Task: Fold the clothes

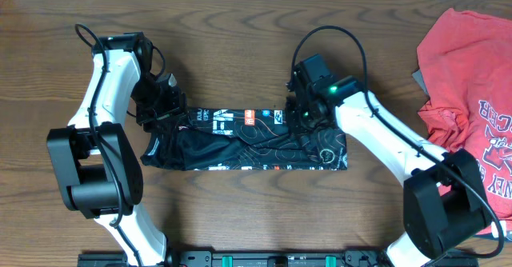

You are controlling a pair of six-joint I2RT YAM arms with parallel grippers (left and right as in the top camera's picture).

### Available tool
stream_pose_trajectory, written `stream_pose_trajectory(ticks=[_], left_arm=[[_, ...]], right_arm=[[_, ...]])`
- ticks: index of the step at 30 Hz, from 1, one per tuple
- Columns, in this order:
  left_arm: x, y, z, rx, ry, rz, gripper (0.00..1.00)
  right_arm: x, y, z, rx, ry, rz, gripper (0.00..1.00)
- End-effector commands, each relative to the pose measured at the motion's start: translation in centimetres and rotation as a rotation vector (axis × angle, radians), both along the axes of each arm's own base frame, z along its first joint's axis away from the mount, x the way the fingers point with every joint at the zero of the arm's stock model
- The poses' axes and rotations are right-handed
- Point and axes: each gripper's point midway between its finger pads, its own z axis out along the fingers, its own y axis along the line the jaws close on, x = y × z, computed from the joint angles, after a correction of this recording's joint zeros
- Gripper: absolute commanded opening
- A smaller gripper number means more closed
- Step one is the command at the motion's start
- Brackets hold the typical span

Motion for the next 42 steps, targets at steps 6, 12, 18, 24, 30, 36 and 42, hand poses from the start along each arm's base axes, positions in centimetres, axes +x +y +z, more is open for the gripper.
stream_pose_trajectory(ticks=[6,12,18,24,30,36,42], left_arm=[[-0.1,0.1,0.0,0.005,0.006,-0.001,0.62],[-0.1,0.1,0.0,0.005,0.006,-0.001,0.61],[-0.2,0.1,0.0,0.005,0.007,-0.001,0.62],[-0.1,0.1,0.0,0.005,0.006,-0.001,0.61],[-0.1,0.1,0.0,0.005,0.006,-0.001,0.61],[-0.1,0.1,0.0,0.006,0.006,-0.001,0.62],[-0.1,0.1,0.0,0.006,0.006,-0.001,0.61]], right_arm=[[-0.8,1.9,0.1,0.023,0.017,-0.012,0.01],[-1.6,3.1,0.2,0.033,0.016,0.024,0.01],[-2.4,4.6,0.4,0.058,0.019,0.065,0.2],[-2.0,4.3,0.3,0.02,-0.027,0.104,0.39],[-0.4,-0.9,-0.6,-0.191,-0.06,-0.04,0.4],[-1.8,-1.3,-1.3,-0.186,0.007,-0.033,0.41],[-2.9,-1.3,-3.2,-0.193,0.013,-0.015,0.43]])
